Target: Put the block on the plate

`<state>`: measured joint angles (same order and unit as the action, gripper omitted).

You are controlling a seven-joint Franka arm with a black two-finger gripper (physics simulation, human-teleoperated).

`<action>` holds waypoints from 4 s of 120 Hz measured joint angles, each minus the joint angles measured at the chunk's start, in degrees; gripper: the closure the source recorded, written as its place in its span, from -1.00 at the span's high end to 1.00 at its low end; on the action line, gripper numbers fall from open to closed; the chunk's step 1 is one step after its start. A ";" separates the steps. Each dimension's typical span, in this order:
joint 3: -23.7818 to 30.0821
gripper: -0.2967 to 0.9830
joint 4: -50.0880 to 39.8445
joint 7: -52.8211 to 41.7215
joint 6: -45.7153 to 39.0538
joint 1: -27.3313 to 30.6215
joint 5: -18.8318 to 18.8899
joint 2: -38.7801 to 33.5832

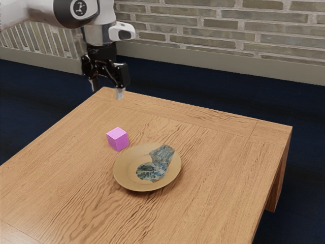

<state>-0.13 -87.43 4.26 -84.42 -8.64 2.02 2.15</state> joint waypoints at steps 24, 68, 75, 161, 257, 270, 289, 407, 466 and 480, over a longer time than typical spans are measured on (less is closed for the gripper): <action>0.06 0.54 0.07 -0.16 -0.59 1.40 0.03 -0.27; -6.27 0.54 -9.76 -8.41 -3.54 1.62 0.90 -5.22; -7.95 0.54 -13.10 -9.95 -5.09 1.76 1.18 -6.69; -17.89 0.54 -11.06 -25.34 -17.48 3.77 1.87 5.54; -16.16 0.54 6.44 -32.53 -21.76 6.37 -5.47 24.58; -16.08 0.53 9.22 -33.12 -21.54 6.38 -6.75 27.51; -16.04 0.54 11.59 -33.82 -21.35 6.38 -8.16 30.67; -12.71 0.54 17.06 -37.90 -23.69 9.33 -11.16 42.99; -10.97 0.54 18.03 -38.89 -23.62 11.08 -11.32 45.21; -10.78 0.53 18.30 -39.04 -23.53 11.10 -11.33 45.70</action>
<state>-10.92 -69.13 -34.78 -107.95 2.46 -9.31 47.85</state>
